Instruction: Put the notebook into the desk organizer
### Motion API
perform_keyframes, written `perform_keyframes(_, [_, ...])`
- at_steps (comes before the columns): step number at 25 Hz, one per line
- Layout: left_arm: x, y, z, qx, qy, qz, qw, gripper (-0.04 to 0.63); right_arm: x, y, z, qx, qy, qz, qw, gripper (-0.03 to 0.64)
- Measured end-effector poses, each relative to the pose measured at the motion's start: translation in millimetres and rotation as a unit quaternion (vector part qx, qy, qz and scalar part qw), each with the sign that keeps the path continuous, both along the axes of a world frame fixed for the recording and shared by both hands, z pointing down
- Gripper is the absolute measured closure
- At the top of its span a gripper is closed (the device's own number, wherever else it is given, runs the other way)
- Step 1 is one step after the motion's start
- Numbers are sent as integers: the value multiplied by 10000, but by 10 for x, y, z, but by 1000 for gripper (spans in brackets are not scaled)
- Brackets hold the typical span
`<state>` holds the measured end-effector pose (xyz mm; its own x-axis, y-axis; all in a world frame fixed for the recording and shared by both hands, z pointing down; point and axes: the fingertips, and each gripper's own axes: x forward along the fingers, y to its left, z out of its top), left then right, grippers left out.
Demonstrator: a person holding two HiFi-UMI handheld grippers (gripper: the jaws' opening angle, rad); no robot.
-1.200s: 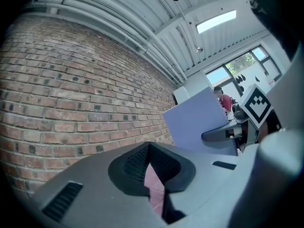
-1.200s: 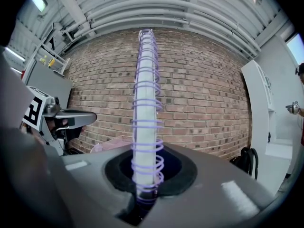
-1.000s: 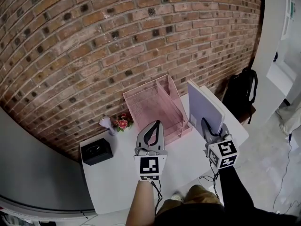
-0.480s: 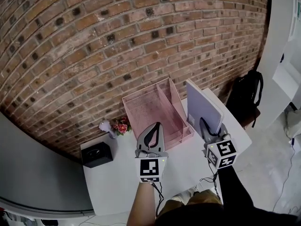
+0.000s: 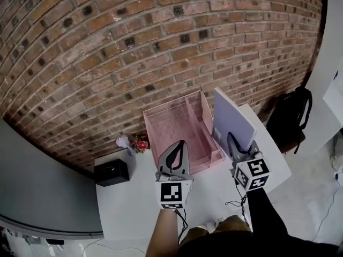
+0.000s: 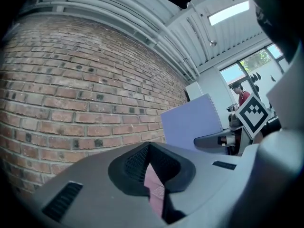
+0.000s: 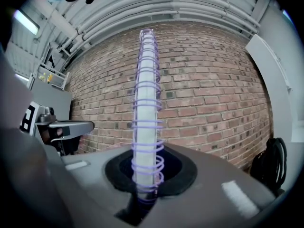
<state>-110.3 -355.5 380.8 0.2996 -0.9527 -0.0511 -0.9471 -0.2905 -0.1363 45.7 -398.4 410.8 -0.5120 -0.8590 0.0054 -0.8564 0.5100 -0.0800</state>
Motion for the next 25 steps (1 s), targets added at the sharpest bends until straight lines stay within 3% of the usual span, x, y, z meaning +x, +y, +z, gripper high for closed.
perform_keyframes(25, [-22, -275, 147, -168, -142, -389, 9990, 588, -164, -477, 204, -230, -124, -490, 9985, 586])
